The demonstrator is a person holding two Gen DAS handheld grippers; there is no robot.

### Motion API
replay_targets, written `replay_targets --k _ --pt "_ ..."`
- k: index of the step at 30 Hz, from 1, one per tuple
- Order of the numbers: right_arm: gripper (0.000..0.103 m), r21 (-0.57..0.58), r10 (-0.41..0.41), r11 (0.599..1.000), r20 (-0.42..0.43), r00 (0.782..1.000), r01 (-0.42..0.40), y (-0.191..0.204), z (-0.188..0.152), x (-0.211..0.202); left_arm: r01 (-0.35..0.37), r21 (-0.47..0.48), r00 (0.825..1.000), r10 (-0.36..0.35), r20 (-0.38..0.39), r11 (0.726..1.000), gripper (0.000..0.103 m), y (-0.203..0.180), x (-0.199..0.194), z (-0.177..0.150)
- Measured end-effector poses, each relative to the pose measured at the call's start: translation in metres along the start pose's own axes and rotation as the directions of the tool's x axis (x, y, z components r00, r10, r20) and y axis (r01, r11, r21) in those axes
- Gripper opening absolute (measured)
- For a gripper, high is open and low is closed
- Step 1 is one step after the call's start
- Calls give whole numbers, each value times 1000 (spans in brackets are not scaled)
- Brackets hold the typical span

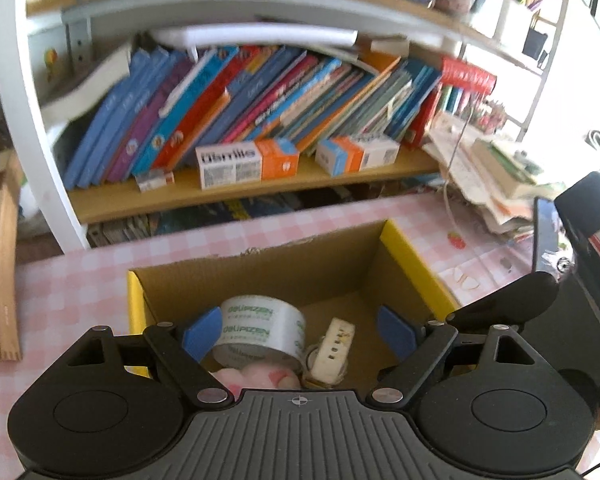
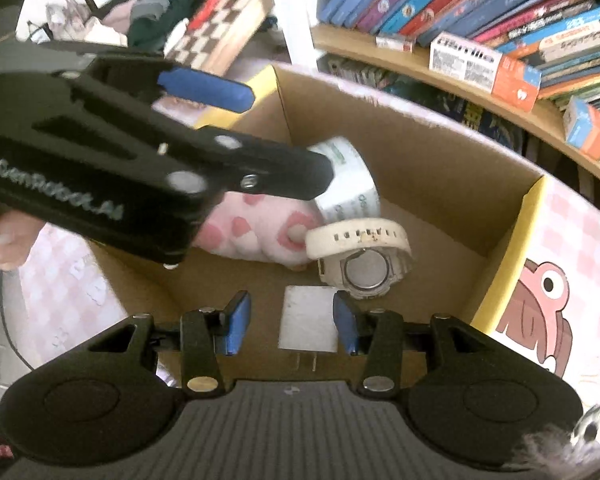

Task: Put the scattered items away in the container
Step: 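Lower the tape roll into the box and open the left tool while the right tool releases the charger, then withdraw both tools from the box back over the table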

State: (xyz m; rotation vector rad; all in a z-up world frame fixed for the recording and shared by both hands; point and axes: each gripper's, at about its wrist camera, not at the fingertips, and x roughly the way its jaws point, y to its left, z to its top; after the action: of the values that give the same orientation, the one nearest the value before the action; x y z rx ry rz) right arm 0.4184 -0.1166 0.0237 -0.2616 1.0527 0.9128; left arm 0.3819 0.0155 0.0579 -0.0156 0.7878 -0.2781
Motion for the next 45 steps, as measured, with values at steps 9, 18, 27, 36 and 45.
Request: replay_targets --k 9,18,27,36,45 --pt "54 -23 -18 1000 125 992 21 30 -16 -45 0 1 992 0 127 1000 88 -20 -64 -21" --pt "59 2 -116 993 255 960 119 61 -49 -84 -6 10 978 4 207 1000 89 -32 -107 -48" --pt "63 86 -203 979 286 936 186 85 -91 -101 -15 -30 978 21 206 999 89 -32 -134 -93" --pt "66 178 -280 955 275 920 237 109 -141 -100 -31 -71 981 44 189 997 89 -34 -160 -145" --pt "67 248 -347 925 247 905 288 127 -184 -79 -95 -31 983 98 156 995 89 -39 -164 -185"
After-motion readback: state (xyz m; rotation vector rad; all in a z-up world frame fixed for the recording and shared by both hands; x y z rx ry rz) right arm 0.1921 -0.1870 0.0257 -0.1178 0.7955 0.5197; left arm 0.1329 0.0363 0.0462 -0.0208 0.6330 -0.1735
